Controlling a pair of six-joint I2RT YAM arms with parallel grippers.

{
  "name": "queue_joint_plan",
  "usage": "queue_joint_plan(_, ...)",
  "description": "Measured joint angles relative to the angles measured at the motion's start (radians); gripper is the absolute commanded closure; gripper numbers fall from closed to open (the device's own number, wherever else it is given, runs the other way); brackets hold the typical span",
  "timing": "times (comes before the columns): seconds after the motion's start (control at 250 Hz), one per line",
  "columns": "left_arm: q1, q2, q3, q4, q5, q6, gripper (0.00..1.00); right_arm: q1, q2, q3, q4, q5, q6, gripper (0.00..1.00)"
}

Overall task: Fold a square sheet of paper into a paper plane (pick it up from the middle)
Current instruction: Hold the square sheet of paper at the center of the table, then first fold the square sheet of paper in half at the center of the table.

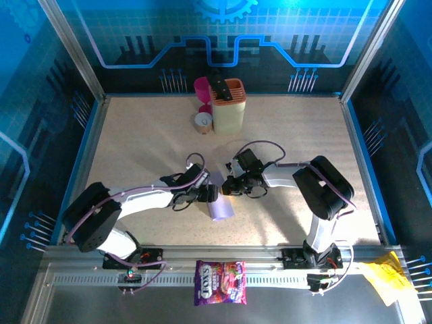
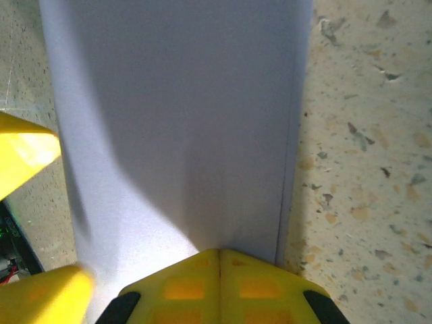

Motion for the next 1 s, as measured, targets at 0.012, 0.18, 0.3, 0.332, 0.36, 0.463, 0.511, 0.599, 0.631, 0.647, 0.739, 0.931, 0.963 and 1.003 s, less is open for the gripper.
queue_joint_plan(0.012,0.0,-0.008,0.0,0.0,0.0,-0.003,0.14,0.0,0.0,0.0,0.0,0.0,0.0,1.0)
queue_joint_plan(0.18,0.0,-0.1,0.0,0.028,0.028,-0.043,0.34,0.0,0.0,0.0,0.0,0.001,0.003,1.0)
queue_joint_plan(0.3,0.0,-0.103,-0.002,0.069,0.071,-0.082,0.54,0.0,0.001,0.0,0.0,0.001,0.004,1.0)
queue_joint_plan(0.332,0.0,-0.103,-0.004,0.08,0.082,-0.089,0.58,0.0,0.001,0.0,0.0,0.001,0.004,1.0)
queue_joint_plan(0.36,0.0,-0.103,-0.008,0.094,0.09,-0.095,0.6,0.0,0.002,0.0,0.001,0.001,0.004,1.0)
queue_joint_plan(0.463,0.0,-0.098,-0.023,0.129,0.118,-0.096,0.6,0.0,0.006,0.0,0.011,0.0,0.007,1.0)
queue_joint_plan(0.511,0.0,-0.093,-0.03,0.143,0.127,-0.096,0.61,0.0,0.007,0.0,0.016,-0.001,0.007,1.0)
queue_joint_plan(0.599,0.0,-0.077,-0.041,0.166,0.14,-0.103,0.66,0.0,0.01,0.0,0.023,-0.004,0.007,1.0)
queue_joint_plan(0.631,0.0,-0.071,-0.043,0.17,0.144,-0.105,0.68,0.0,0.01,0.0,0.024,-0.004,0.008,1.0)
queue_joint_plan(0.647,0.0,-0.068,-0.044,0.172,0.145,-0.105,0.69,0.0,0.011,0.0,0.025,-0.004,0.008,1.0)
queue_joint_plan(0.739,0.0,-0.051,-0.051,0.183,0.148,-0.116,0.75,0.0,0.012,0.0,0.027,-0.005,0.008,1.0)
queue_joint_plan(0.931,0.0,-0.02,-0.084,0.208,0.15,-0.117,0.77,0.0,0.012,0.0,0.027,-0.004,0.011,1.0)
queue_joint_plan(0.963,0.0,-0.014,-0.09,0.214,0.15,-0.118,0.77,0.0,0.012,0.0,0.027,-0.004,0.011,1.0)
queue_joint_plan(1.003,0.0,-0.006,-0.097,0.219,0.149,-0.118,0.77,0.0,0.012,0.0,0.027,-0.004,0.012,1.0)
